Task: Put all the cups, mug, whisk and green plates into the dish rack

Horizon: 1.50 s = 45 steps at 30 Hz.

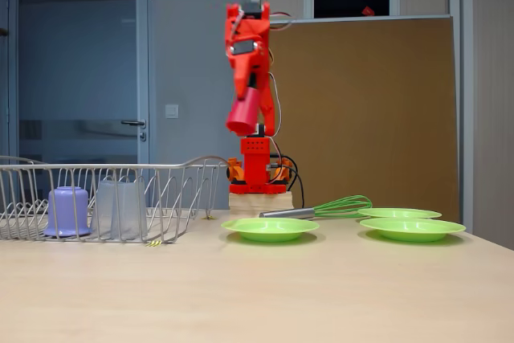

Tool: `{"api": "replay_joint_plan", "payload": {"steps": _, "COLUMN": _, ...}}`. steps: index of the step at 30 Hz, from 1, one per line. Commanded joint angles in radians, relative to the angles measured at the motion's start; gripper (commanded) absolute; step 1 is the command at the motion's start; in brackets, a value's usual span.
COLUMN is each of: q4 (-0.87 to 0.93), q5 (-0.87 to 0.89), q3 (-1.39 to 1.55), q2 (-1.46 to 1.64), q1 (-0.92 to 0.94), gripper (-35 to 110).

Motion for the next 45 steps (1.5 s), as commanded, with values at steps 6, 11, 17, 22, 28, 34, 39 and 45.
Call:
{"api": "replay_joint_plan", "payload": {"steps": 6, "q4": 0.029, "q5": -0.212, "q3": -0.175, "q2": -0.212, "q1": 0.272, "gripper": 12}}
{"api": "replay_joint_plan", "payload": {"steps": 11, "q4": -0.020, "q5": -0.250, "q3": -0.153, "q2": -0.345, "q1": 0.328, "gripper": 13}}
{"api": "replay_joint_plan", "payload": {"steps": 17, "q4": -0.060, "q5": -0.284, "q3": -0.156, "q2": -0.480, "q1": 0.364, "gripper": 13}}
{"api": "replay_joint_plan", "payload": {"steps": 22, "q4": -0.094, "q5": -0.304, "q3": -0.198, "q2": -0.588, "q1": 0.379, "gripper": 13}}
{"api": "replay_joint_plan", "payload": {"steps": 28, "q4": -0.098, "q5": -0.333, "q3": -0.295, "q2": -0.716, "q1": 0.383, "gripper": 15}}
{"api": "replay_joint_plan", "payload": {"steps": 34, "q4": -0.095, "q5": -0.337, "q3": -0.342, "q2": -0.775, "q1": 0.370, "gripper": 17}}
{"api": "replay_joint_plan", "payload": {"steps": 39, "q4": -0.095, "q5": -0.337, "q3": -0.345, "q2": -0.804, "q1": 0.360, "gripper": 20}}
{"api": "replay_joint_plan", "payload": {"steps": 45, "q4": -0.087, "q5": -0.345, "q3": -0.348, "q2": -0.821, "q1": 0.359, "gripper": 23}}
